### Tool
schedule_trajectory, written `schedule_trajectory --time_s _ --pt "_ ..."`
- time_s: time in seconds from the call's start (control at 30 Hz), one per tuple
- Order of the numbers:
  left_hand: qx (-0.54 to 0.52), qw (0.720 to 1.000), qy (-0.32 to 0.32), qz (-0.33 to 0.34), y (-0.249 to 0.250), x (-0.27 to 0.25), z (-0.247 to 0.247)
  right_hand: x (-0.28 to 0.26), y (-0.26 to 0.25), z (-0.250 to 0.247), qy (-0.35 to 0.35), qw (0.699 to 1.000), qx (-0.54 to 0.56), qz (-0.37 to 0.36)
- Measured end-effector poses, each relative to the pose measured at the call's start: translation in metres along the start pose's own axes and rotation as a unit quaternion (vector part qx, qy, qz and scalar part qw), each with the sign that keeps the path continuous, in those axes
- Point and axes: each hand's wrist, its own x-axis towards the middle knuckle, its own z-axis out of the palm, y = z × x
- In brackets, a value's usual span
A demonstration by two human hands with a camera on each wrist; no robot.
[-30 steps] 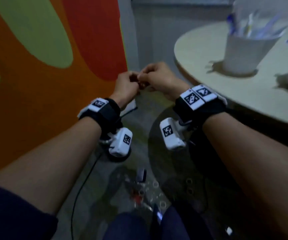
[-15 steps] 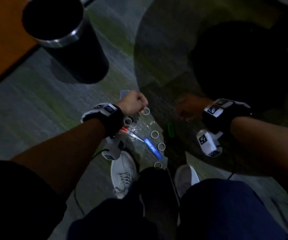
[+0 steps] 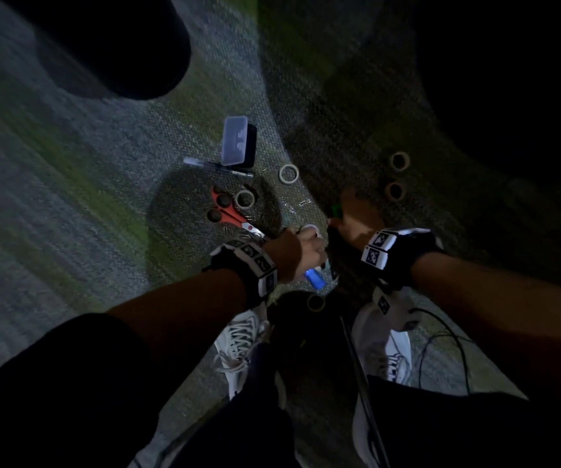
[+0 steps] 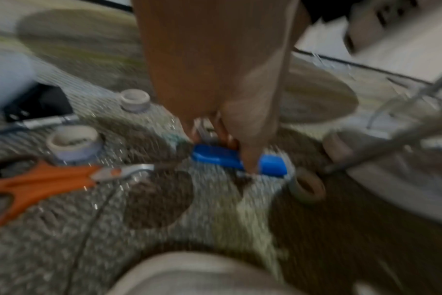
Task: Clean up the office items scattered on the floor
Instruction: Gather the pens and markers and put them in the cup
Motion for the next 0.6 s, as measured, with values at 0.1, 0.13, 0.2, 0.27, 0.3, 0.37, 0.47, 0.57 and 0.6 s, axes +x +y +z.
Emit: schedule_trajectory --time_s 0.1,0.13,0.2,0.27,0.3,0.37,0.47,0.57,0.6 --pt "-0.002 0.997 0.078 -0.008 0.003 0.001 0.014 0.007 0.009 -0.006 -0.034 0.999 -0.002 -0.03" --pt "-0.011 0.997 0.076 -0.01 0.003 0.0 0.015 0.008 0.012 -0.012 -0.043 0.998 0.0 -0.035" --pt "-0.031 0.995 0.08 -0.045 0.002 -0.001 0.012 0.009 0.016 -0.021 -0.051 0.998 0.008 -0.042" --pt "-0.061 0.993 0.083 -0.048 -0.01 -0.006 0.012 0.009 0.015 -0.028 -0.028 0.998 0.053 -0.033" --pt "-0.09 0.991 0.098 -0.033 -0.017 -0.009 0.009 0.007 0.012 -0.032 -0.015 0.995 0.092 -0.027" --pt "-0.155 0.979 0.131 -0.03 -0.036 -0.017 0.001 0.005 0.004 -0.035 -0.007 0.986 0.167 -0.008" --pt "-0.237 0.943 0.206 -0.111 -0.054 -0.036 -0.012 0.005 -0.02 -0.041 0.01 0.979 0.204 -0.007" --pt "-0.356 0.867 0.268 -0.223 -0.08 -0.065 -0.002 0.009 -0.054 -0.043 0.026 0.977 0.209 -0.034" --pt "-0.393 0.836 0.277 -0.265 -0.09 -0.073 0.003 0.009 -0.067 -0.044 0.011 0.971 0.234 -0.048"
